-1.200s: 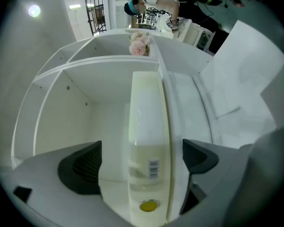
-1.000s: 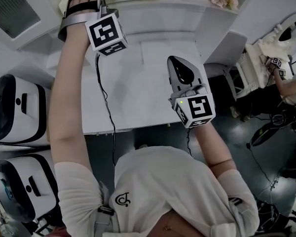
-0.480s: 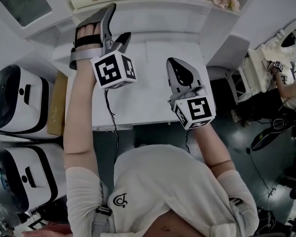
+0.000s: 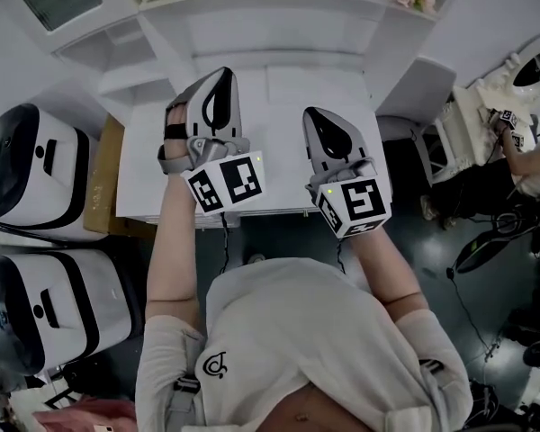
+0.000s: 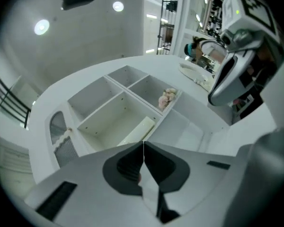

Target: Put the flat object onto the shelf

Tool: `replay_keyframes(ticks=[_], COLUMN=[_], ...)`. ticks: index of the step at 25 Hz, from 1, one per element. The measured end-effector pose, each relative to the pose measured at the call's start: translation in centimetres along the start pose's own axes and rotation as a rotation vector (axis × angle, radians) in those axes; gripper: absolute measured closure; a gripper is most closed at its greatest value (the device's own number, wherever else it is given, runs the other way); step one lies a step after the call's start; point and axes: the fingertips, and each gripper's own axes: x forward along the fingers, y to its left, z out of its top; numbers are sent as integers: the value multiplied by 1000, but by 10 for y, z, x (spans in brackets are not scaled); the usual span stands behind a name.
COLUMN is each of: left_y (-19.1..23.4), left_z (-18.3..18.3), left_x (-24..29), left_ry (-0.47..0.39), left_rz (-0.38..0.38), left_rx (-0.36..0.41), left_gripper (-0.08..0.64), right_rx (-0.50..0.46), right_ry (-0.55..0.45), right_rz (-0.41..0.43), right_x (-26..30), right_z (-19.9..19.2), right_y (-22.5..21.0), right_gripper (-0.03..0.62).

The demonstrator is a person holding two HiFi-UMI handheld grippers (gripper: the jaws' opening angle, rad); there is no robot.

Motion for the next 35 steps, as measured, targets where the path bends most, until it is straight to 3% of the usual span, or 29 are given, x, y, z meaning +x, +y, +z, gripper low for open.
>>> replay_keyframes(ticks=[6, 16, 22, 27, 35], left_y=[-24, -55, -44, -29, -27], left_z=[-17, -54, -62, -60, -56], left_x=[-44, -92, -103, -100, -97], left_ry=[26, 118, 129, 122, 108], left_rz=[-28, -159, -154, -108, -158], left_rx=[-314, -647, -737, -726, -715], left_gripper=[548, 548, 548, 548, 548], right_rx=[33, 73, 53, 32, 23], right_ry=[12, 19, -14, -28, -58], right_rz=[26, 33, -14, -21, -11], right_x=[-14, -38, -48, -46, -40], right_z=[-8, -25, -18, -10, -1], right_y=[5, 7, 9, 11, 19], right_gripper=[586, 586, 586, 586, 586])
